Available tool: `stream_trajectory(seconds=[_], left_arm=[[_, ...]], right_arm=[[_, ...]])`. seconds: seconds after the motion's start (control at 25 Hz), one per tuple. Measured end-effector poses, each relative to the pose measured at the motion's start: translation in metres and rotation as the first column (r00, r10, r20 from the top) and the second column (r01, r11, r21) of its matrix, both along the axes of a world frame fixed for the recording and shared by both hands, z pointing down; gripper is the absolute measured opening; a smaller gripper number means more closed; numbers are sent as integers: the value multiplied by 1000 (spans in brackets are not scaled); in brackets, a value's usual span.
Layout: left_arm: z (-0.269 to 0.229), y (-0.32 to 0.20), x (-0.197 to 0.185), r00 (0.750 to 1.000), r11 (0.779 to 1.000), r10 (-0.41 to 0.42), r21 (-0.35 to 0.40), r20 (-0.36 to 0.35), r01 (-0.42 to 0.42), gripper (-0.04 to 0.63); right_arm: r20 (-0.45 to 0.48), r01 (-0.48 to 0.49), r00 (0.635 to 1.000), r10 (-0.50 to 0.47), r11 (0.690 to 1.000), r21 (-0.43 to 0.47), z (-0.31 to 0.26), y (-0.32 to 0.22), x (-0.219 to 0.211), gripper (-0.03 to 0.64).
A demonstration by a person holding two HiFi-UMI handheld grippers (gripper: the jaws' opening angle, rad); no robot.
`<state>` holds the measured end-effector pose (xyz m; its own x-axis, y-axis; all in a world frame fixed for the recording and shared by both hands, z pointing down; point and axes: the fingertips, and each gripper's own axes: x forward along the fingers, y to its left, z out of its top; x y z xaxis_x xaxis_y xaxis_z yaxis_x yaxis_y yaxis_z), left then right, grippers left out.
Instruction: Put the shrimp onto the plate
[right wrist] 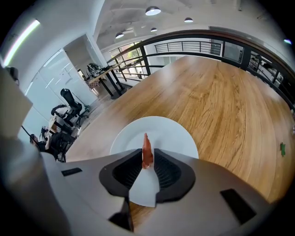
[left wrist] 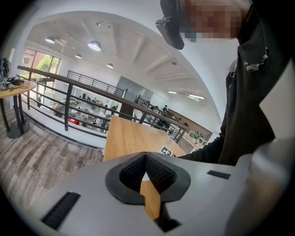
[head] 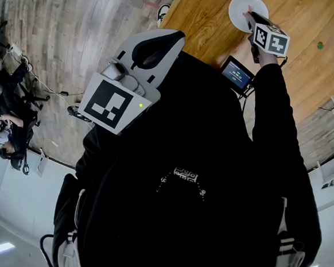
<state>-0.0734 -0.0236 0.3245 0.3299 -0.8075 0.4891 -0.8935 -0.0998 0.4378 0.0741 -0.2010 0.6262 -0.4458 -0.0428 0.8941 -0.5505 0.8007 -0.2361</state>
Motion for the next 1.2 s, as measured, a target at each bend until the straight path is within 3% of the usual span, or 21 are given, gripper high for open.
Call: stream_trajectory(seconds=[0.16,0.28,0.56,0.72,0.88,1.04,1.2], left_arm=[[-3,-2,0,1000,999,12,32,11,-13,-3],[-2,0,3,1000,1000,23,15,6,-23,-3],[-23,-18,1,992,989,120,79,24,-122,-3],[-29,-42,6,980,974,196,113,31,-198,-3],[-39,-66,9,973,955,229,192,-6,-224,-3],[-61,-79,-8,954,926,300,238,11,-294,-2],[-70,-102,4,931,893,363,272,33,-357,-2]], right_arm=[[10,-12,1000,12,1000,13,-3,-2,-2,83],[31,-32,999,32,999,5,-4,0,0,86],[103,-124,988,118,990,62,-50,-12,-2,86],[178,-194,968,178,978,76,-82,-24,6,75],[283,-204,944,169,974,97,-137,-26,15,31],[406,-246,898,171,959,142,-207,-6,-7,20],[478,-286,861,172,942,177,-259,4,-9,18]])
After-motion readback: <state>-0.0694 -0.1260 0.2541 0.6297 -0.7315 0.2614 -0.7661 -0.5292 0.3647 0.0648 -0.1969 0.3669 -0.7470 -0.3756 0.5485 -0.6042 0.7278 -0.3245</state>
